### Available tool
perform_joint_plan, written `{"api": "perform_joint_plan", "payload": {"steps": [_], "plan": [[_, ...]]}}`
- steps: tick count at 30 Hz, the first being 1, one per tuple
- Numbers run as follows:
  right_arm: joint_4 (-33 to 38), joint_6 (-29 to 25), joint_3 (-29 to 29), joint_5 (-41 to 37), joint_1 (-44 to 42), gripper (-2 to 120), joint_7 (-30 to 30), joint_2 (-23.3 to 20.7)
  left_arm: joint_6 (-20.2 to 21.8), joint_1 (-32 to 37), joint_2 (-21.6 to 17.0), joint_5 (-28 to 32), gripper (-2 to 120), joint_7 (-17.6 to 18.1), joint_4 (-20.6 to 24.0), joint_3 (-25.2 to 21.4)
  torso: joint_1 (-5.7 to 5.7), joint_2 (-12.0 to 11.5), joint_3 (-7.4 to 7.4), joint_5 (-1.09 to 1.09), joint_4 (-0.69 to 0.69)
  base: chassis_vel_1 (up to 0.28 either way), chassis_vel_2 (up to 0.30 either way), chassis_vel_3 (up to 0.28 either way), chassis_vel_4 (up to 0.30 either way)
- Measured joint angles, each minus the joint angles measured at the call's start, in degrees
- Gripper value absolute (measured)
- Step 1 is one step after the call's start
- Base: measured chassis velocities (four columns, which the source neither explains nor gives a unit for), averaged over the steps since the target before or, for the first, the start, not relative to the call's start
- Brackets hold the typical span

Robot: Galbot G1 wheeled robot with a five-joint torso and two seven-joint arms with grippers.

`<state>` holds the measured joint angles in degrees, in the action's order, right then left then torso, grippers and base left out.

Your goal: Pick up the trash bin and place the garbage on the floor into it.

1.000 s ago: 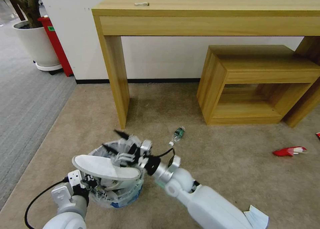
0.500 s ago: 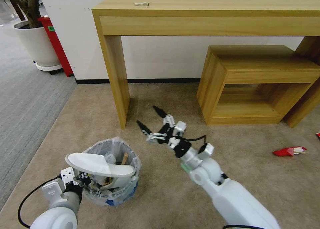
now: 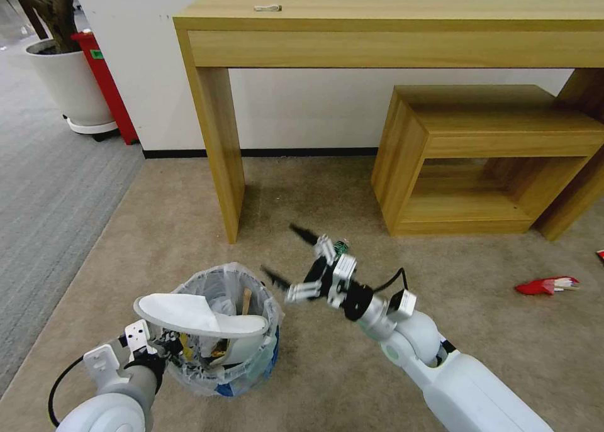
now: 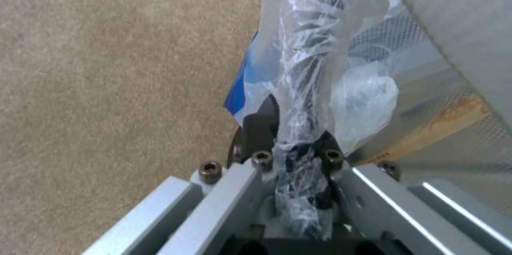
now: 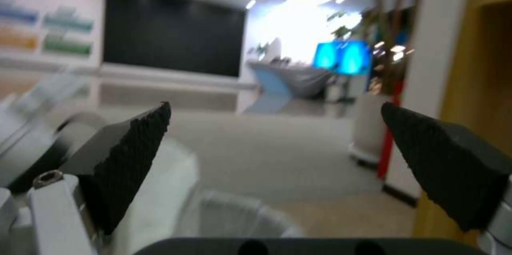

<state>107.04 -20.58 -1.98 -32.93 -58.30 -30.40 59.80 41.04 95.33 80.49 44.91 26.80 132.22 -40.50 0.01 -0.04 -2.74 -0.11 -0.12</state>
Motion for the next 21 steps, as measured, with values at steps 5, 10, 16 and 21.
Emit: {"api": "perform_joint_plan", "payload": {"steps": [5, 10, 16, 21], "plan": [[0.8, 5.0, -3.8, 6.7, 2.6, 100, -5.9, -2.6, -0.4, 0.1, -0.1, -2.1, 1, -0.3, 0.1, 0.2, 0.00, 0.0, 0.00, 0.00, 0.00, 0.000, 0.000, 0.000, 0.000], [-2.6, 6.8, -14.0, 5.3, 9.8, 100, -10.0, -1.9, -0.9, -0.7, 0.6, -4.3, 1, -1.1, -1.3, 0.7, 0.00, 0.0, 0.00, -0.01, 0.00, 0.000, 0.000, 0.000, 0.000], [-6.2, 8.3, -19.2, 8.1, 16.0, 100, -11.0, 1.0, -1.1, -1.3, 0.7, -4.3, 1, -1.3, -2.2, 0.4, 0.00, 0.0, -0.01, -0.01, 0.00, 0.000, 0.000, 0.000, 0.000], [-9.0, 10.0, -22.2, 16.0, 20.4, 100, -10.3, 3.2, -1.3, -2.0, 0.8, -4.2, 1, -1.5, -2.5, 0.3, 0.00, 0.0, -0.01, -0.01, 0.00, 0.000, 0.000, 0.000, 0.000]]}}
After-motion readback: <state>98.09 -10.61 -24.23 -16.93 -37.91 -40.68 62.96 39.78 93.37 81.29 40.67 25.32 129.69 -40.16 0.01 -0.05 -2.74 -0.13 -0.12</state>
